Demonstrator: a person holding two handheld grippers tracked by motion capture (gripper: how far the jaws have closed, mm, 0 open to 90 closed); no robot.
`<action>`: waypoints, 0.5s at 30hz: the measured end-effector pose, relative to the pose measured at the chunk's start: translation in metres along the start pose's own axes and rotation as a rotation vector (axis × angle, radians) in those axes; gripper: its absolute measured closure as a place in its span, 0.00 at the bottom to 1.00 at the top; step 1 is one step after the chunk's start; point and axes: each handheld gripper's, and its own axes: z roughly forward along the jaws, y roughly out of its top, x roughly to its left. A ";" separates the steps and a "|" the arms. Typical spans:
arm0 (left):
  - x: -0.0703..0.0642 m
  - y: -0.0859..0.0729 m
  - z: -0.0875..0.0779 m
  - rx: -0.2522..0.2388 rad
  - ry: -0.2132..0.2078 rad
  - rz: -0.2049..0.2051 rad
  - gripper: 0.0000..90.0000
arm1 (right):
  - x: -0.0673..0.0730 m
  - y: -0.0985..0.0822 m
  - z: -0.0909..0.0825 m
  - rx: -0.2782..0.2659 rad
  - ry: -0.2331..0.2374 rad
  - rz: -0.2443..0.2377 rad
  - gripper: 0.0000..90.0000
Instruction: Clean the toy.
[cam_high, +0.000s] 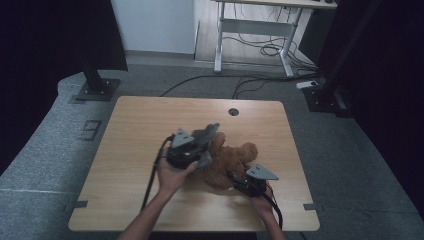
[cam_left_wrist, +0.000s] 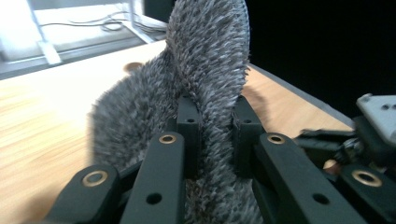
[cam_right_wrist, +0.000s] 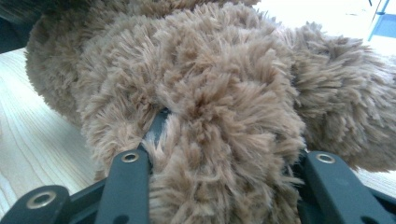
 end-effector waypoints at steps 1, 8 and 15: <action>-0.007 0.001 0.012 0.019 -0.007 0.010 0.86 | 0.000 0.000 0.000 0.002 0.000 -0.001 0.59; -0.006 -0.023 0.066 0.127 0.004 -0.005 0.86 | 0.001 -0.001 -0.001 0.003 -0.002 -0.013 0.59; 0.037 -0.037 0.031 0.093 0.042 -0.098 0.86 | 0.002 0.000 0.000 -0.003 -0.001 -0.017 0.59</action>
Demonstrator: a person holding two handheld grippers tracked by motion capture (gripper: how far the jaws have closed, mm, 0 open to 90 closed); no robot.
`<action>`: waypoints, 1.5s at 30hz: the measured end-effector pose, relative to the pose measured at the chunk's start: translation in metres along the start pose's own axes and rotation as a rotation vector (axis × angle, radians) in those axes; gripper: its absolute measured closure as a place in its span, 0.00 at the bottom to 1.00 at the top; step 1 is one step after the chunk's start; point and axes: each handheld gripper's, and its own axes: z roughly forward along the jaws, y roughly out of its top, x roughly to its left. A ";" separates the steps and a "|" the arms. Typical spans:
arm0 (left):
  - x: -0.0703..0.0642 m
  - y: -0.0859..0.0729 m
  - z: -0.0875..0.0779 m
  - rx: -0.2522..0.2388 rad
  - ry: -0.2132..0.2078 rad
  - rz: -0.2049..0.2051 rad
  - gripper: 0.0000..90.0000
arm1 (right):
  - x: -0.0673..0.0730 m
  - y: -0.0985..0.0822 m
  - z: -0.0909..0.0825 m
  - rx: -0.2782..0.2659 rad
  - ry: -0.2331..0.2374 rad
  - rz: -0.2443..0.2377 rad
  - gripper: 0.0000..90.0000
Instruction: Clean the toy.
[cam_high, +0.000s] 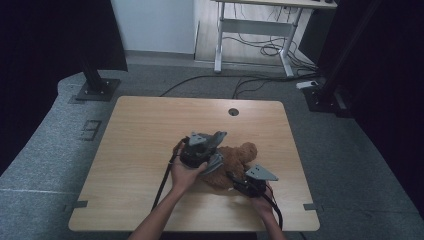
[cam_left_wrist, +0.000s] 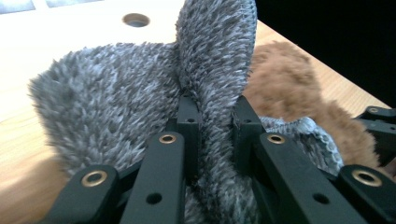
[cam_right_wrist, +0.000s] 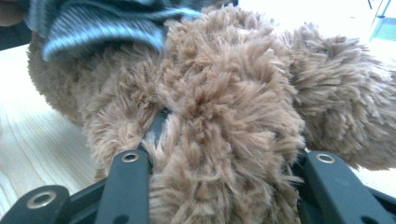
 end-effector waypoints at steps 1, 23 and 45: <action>0.005 -0.002 -0.006 -0.006 0.010 -0.005 0.86 | 0.001 0.000 0.000 0.001 -0.002 -0.003 0.60; 0.070 -0.032 -0.055 0.019 0.130 -0.106 0.86 | 0.004 0.000 0.001 0.000 0.004 -0.012 0.60; 0.013 0.008 -0.008 0.061 0.029 -0.005 0.85 | 0.003 0.004 0.007 -0.014 -0.055 -0.017 0.64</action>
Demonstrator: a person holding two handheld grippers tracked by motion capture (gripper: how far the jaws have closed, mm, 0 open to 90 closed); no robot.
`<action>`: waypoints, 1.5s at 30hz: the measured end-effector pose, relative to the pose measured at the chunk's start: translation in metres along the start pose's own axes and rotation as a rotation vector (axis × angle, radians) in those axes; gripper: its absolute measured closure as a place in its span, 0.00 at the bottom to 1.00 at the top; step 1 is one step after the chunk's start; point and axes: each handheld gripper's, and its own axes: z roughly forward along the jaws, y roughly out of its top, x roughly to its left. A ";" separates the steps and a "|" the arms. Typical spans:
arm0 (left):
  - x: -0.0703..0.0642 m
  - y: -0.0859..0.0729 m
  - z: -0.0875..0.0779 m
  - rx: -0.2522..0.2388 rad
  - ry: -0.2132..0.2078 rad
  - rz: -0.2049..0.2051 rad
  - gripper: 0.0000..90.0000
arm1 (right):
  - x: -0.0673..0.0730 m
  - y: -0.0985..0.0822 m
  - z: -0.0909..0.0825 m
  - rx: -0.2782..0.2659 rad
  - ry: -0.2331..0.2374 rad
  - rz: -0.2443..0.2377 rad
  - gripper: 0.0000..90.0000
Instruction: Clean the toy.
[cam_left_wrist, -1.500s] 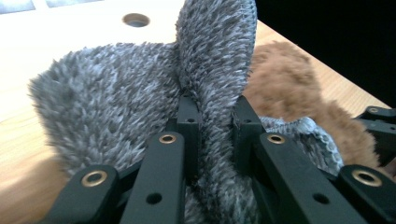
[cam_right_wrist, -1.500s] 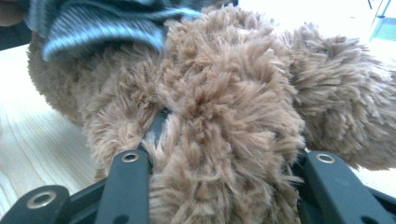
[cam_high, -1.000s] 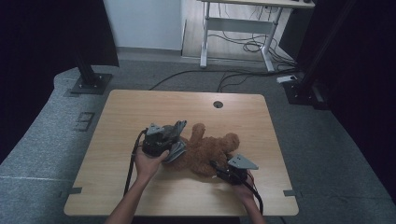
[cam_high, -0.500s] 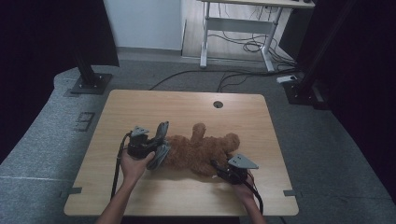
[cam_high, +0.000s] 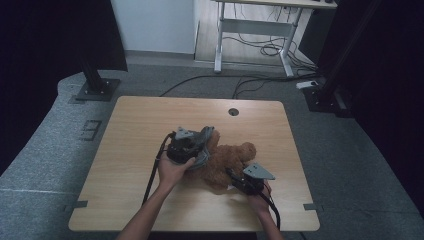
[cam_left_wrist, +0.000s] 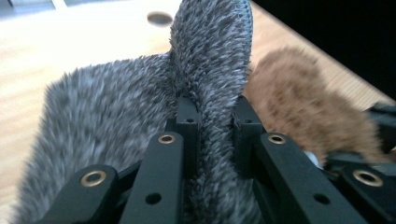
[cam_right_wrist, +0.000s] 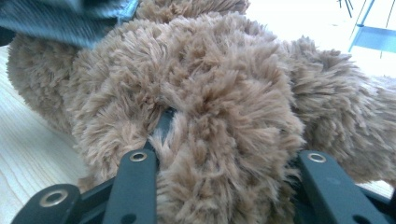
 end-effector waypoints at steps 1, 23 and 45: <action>0.002 -0.004 0.004 0.004 0.001 -0.005 0.85 | 0.000 0.000 0.000 -0.001 -0.002 -0.001 0.65; 0.062 -0.057 -0.043 0.012 0.114 -0.084 0.86 | 0.002 -0.004 -0.006 -0.005 0.030 -0.030 0.65; 0.016 -0.005 -0.019 -0.035 0.018 0.002 0.85 | -0.001 0.001 0.003 -0.014 -0.017 -0.015 0.66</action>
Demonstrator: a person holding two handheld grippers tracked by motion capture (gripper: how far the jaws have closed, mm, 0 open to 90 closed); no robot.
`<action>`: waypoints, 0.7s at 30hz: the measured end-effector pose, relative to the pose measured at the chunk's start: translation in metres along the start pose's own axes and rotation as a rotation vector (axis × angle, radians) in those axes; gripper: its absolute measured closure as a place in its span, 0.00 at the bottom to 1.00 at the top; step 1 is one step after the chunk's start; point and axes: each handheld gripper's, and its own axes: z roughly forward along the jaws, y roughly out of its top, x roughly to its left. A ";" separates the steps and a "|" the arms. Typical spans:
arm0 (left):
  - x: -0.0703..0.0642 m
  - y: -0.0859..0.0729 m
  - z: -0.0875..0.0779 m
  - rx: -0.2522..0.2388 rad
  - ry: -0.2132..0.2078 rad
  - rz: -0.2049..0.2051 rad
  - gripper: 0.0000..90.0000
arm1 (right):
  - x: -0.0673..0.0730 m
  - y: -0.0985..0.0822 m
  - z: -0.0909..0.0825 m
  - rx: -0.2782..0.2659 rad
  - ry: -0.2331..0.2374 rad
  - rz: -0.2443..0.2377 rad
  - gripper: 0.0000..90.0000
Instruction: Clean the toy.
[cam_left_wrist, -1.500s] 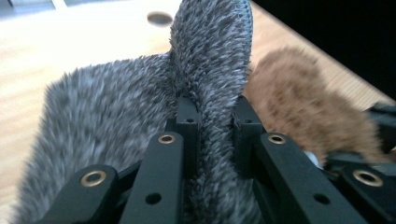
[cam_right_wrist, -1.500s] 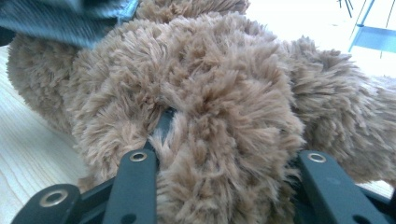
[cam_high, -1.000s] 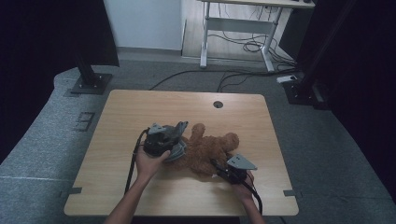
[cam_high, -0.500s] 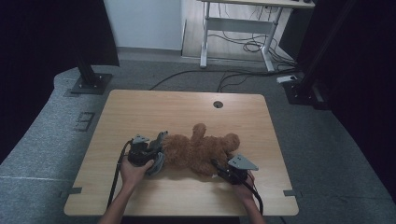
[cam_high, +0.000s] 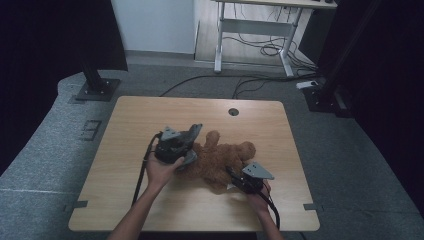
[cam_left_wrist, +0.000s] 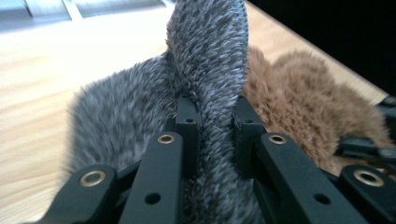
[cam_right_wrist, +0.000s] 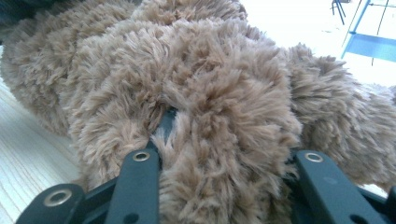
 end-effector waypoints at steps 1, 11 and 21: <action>-0.001 -0.002 0.006 0.009 -0.001 -0.005 0.85 | 0.000 0.000 0.000 -0.001 0.001 -0.001 0.66; -0.002 -0.039 -0.001 -0.058 -0.030 -0.024 0.87 | 0.000 -0.002 -0.007 -0.004 0.062 0.011 0.59; -0.005 -0.066 -0.012 -0.132 -0.080 -0.049 0.87 | -0.002 0.006 -0.024 0.011 0.140 0.050 0.31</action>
